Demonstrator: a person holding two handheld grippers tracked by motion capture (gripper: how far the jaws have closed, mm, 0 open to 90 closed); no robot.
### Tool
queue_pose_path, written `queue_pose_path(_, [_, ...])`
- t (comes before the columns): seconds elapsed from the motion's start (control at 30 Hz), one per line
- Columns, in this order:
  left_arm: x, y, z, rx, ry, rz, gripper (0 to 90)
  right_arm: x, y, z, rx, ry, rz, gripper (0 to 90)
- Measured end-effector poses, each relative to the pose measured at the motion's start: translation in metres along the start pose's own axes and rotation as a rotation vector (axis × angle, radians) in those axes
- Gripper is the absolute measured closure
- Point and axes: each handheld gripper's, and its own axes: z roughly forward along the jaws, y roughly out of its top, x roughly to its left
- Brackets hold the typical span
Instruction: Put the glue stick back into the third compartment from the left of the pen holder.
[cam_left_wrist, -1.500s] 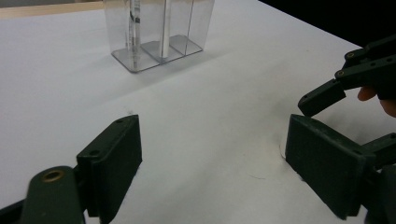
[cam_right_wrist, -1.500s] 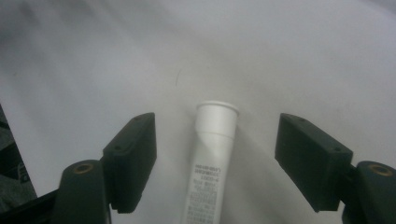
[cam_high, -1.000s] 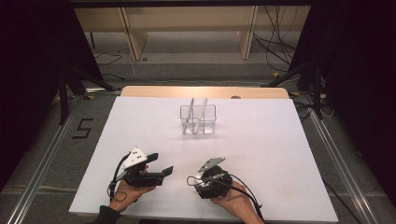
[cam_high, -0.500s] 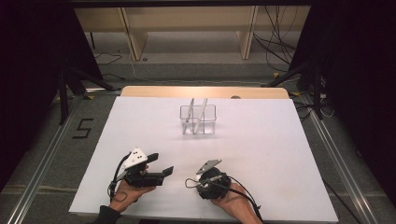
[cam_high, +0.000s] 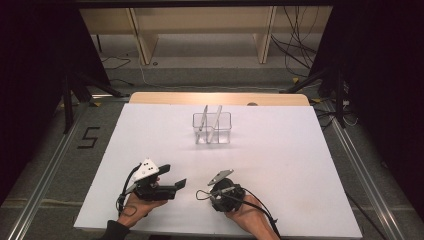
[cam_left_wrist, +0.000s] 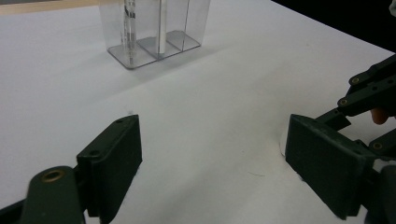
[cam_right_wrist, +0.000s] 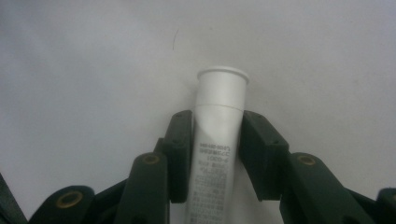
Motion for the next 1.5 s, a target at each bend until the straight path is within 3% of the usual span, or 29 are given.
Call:
queue_pose_path(0.6, [0.000, 0.000, 0.000, -0.002, 0.001, 0.002, 18.1, 0.001, 0.000, 0.000, -0.008, -0.006, -0.009, 67.8])
queue_pose_path(0.93, [0.001, 0.000, -0.001, -0.001, 0.002, 0.001, 18.1, -0.003, -0.002, -0.002, -0.017, 0.014, -0.007, 67.9])
queue_pose_path(1.5, [0.001, 0.000, -0.001, -0.001, 0.003, -0.001, 18.2, -0.021, -0.002, -0.021, -0.151, 0.036, 0.039, 68.6])
